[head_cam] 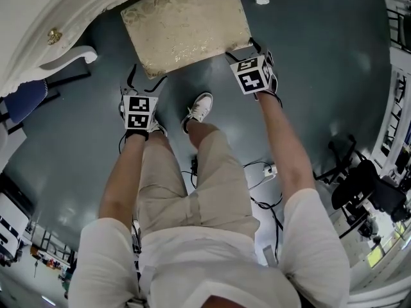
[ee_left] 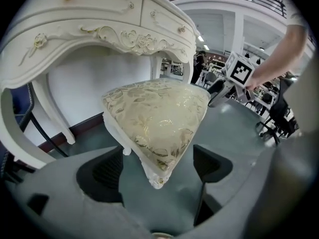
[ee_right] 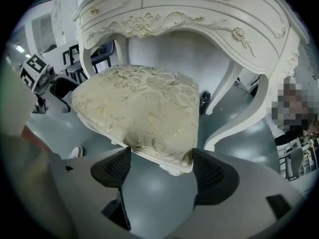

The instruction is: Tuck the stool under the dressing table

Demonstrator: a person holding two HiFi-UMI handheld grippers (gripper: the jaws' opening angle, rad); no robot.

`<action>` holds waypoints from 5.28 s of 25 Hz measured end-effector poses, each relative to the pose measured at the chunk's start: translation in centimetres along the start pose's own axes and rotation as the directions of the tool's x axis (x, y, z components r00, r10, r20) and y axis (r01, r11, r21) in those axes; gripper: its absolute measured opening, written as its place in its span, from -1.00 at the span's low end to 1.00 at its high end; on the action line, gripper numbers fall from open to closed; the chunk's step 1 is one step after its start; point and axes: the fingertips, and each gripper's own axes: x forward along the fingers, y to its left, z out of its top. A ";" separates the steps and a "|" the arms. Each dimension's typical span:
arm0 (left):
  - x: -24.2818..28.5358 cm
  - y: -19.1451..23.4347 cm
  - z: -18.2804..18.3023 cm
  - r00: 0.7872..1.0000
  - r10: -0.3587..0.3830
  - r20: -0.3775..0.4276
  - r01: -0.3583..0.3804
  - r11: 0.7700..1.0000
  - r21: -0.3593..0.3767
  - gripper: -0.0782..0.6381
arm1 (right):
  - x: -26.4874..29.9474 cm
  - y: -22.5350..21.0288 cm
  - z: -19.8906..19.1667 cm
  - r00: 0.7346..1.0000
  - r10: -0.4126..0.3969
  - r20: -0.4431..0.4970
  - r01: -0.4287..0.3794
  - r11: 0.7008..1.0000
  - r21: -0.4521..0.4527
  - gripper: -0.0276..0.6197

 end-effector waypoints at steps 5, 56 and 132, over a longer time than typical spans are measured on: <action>0.6 -0.6 0.2 1.000 -0.014 0.006 0.014 0.999 0.031 0.22 | 0.2 -0.1 -0.2 0.999 -0.028 -0.027 0.028 1.000 0.003 0.28; 2.5 2.2 1.6 1.000 0.005 -0.010 -0.005 0.999 -0.048 0.24 | 2.7 -0.9 2.9 0.994 -0.003 -0.106 0.000 1.000 -0.030 0.24; -5.2 8.8 14.8 0.966 0.046 0.256 0.000 0.984 -0.177 -0.59 | -1.9 -2.6 17.7 0.982 -0.124 0.145 0.141 0.984 -0.107 -0.11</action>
